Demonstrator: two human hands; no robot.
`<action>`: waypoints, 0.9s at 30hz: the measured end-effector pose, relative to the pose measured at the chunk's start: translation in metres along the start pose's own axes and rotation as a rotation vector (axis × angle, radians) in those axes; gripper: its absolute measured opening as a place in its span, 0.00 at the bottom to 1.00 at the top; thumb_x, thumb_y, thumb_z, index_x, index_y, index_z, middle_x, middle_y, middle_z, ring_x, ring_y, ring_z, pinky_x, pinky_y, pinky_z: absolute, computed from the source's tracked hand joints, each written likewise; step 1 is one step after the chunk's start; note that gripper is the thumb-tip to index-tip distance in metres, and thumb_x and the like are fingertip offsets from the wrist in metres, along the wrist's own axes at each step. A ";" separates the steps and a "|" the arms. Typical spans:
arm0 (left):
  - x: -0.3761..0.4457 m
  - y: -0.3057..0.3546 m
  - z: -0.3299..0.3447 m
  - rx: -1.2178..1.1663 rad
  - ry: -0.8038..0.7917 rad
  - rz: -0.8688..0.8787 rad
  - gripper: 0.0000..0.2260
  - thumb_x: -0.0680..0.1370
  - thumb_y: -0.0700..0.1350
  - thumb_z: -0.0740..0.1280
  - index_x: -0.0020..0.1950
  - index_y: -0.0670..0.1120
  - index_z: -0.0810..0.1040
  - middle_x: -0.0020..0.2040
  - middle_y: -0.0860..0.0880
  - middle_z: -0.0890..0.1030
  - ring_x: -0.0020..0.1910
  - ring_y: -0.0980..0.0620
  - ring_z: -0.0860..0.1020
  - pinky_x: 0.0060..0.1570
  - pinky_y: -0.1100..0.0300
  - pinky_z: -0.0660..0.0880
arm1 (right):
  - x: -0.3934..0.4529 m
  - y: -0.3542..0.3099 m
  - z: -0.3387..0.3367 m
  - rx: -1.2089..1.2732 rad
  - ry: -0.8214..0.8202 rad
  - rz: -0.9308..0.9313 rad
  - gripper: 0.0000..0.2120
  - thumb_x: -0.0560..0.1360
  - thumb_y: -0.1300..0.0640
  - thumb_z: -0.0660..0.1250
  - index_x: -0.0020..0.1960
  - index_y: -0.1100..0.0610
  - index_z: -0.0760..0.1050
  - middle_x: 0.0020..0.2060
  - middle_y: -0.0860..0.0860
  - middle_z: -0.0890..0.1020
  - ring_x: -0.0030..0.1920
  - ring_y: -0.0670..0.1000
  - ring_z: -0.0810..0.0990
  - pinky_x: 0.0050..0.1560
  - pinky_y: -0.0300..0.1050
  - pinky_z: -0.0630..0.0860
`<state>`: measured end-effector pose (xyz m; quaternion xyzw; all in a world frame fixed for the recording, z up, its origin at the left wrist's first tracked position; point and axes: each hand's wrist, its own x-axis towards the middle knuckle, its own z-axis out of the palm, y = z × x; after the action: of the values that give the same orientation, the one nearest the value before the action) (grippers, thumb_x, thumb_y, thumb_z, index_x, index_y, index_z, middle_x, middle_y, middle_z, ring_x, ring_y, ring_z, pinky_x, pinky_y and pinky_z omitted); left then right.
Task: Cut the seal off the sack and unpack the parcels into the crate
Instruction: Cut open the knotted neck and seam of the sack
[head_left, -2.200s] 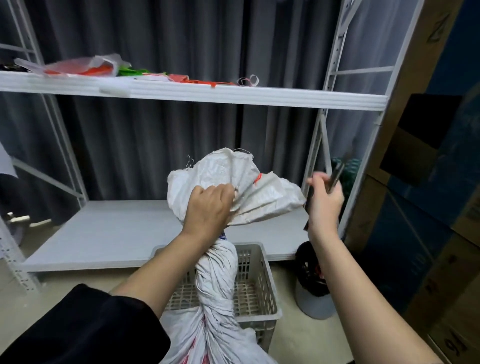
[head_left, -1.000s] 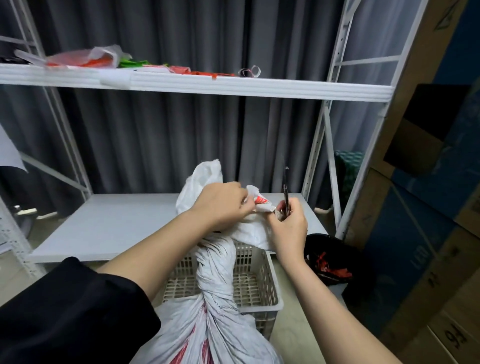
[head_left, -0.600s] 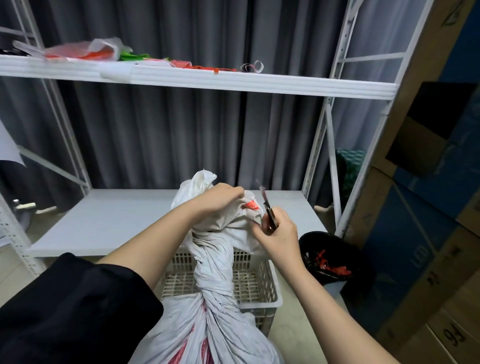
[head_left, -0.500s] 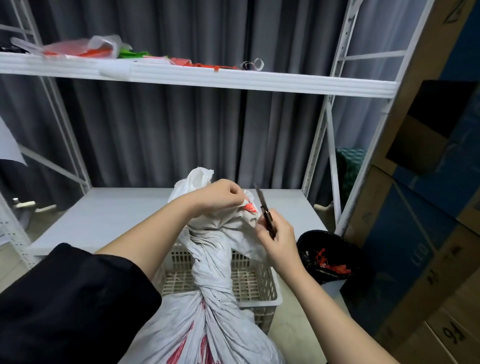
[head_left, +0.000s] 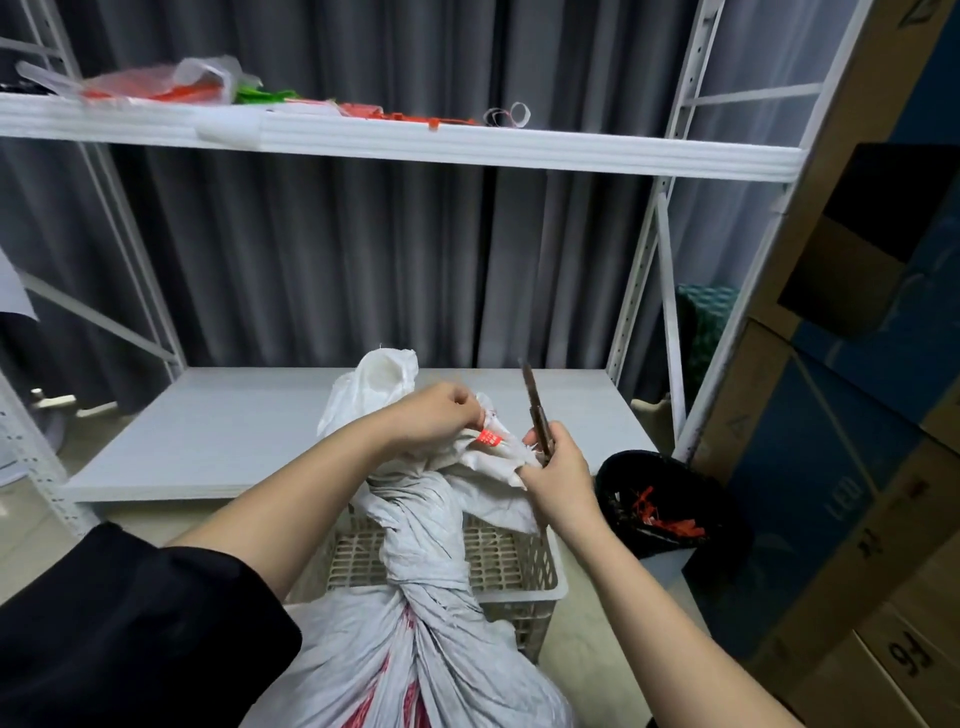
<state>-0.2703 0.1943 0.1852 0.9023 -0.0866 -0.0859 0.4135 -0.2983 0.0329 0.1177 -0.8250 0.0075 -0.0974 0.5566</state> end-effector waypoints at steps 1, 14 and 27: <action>-0.001 0.000 0.003 -0.016 -0.013 0.001 0.08 0.76 0.45 0.63 0.44 0.44 0.79 0.49 0.44 0.82 0.47 0.49 0.78 0.55 0.50 0.74 | 0.000 -0.001 0.005 -0.044 0.110 0.018 0.11 0.67 0.68 0.62 0.42 0.55 0.67 0.30 0.48 0.72 0.33 0.52 0.69 0.31 0.40 0.65; -0.011 -0.001 0.012 -0.114 0.010 -0.115 0.18 0.78 0.56 0.62 0.35 0.44 0.71 0.17 0.51 0.66 0.13 0.55 0.62 0.16 0.70 0.56 | -0.003 0.004 0.008 0.026 0.179 -0.098 0.16 0.69 0.59 0.73 0.42 0.53 0.65 0.33 0.46 0.71 0.32 0.46 0.69 0.34 0.42 0.66; -0.006 -0.009 0.016 -0.169 0.064 -0.147 0.12 0.79 0.44 0.56 0.43 0.43 0.76 0.45 0.40 0.75 0.38 0.47 0.73 0.28 0.63 0.67 | -0.013 -0.017 -0.093 -0.346 -0.379 -0.253 0.15 0.80 0.53 0.58 0.54 0.58 0.81 0.40 0.47 0.71 0.38 0.42 0.74 0.42 0.34 0.71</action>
<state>-0.2794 0.1897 0.1685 0.8704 0.0003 -0.0942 0.4832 -0.3283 -0.0446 0.1654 -0.9057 -0.1834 -0.0074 0.3822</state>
